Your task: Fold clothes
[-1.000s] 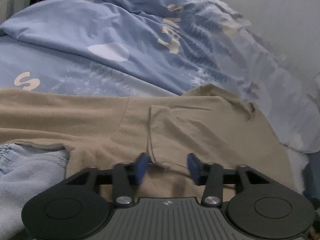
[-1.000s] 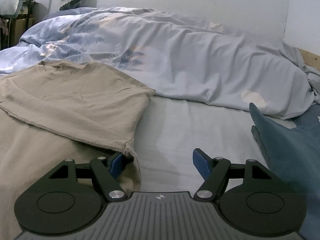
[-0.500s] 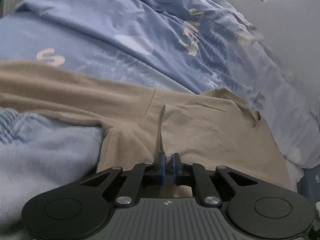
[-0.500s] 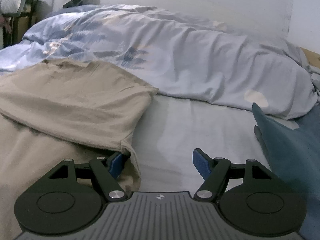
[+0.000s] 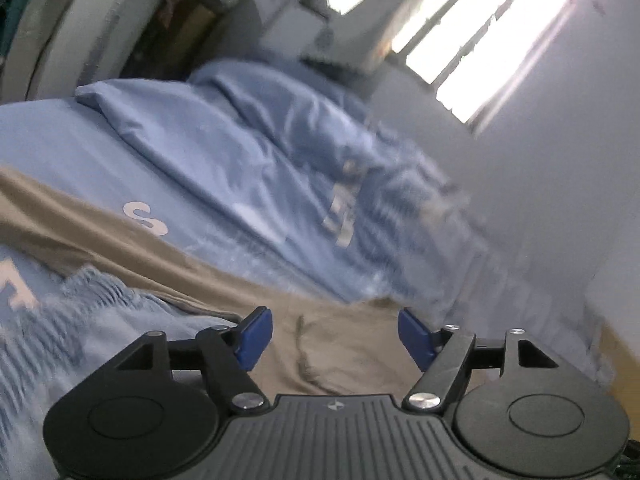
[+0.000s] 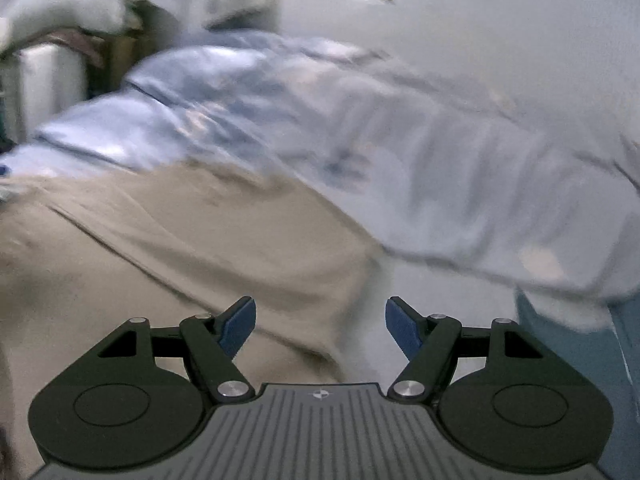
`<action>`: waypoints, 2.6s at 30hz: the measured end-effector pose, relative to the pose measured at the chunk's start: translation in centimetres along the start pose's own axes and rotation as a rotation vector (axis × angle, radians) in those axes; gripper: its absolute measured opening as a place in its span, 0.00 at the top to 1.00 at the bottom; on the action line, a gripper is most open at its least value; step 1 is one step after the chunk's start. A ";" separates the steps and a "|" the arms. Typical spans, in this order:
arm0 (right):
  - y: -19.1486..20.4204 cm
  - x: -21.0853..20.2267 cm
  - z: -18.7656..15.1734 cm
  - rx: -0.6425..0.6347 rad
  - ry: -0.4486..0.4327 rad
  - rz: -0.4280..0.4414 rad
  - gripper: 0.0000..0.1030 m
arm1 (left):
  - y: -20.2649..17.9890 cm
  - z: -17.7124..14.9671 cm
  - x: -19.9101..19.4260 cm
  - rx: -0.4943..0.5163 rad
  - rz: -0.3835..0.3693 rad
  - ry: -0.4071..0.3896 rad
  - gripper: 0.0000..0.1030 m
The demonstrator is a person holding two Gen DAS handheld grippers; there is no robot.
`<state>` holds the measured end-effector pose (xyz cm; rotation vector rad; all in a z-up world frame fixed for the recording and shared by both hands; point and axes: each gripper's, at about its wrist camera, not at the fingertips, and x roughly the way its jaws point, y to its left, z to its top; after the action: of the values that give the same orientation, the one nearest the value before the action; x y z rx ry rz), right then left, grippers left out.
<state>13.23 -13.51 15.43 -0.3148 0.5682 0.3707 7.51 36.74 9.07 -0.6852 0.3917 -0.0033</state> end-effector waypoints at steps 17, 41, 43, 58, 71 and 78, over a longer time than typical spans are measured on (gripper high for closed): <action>20.7 16.9 18.3 -0.835 0.024 0.291 0.75 | 0.5 -5.2 3.5 -0.061 0.015 -0.132 0.31; 29.7 36.0 14.7 -1.563 0.376 0.288 0.83 | 1.0 -7.8 5.6 0.052 0.133 -0.073 0.31; 29.9 36.5 14.5 -1.590 0.401 0.291 0.83 | 1.1 -7.8 5.6 0.051 0.132 -0.073 0.31; 28.4 37.6 15.6 -1.537 0.188 0.174 1.00 | 1.1 -7.6 5.7 0.050 0.136 -0.073 0.31; 27.9 41.0 16.6 -1.304 0.129 -0.092 1.00 | 1.2 -7.7 5.9 0.058 0.148 -0.072 0.31; 28.6 35.9 18.2 -1.099 0.044 0.098 0.98 | 1.1 -7.7 6.2 0.064 0.157 -0.070 0.30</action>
<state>37.54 27.95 4.08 -1.3548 0.3751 0.7564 10.38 32.01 0.80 -0.5888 0.3755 0.1557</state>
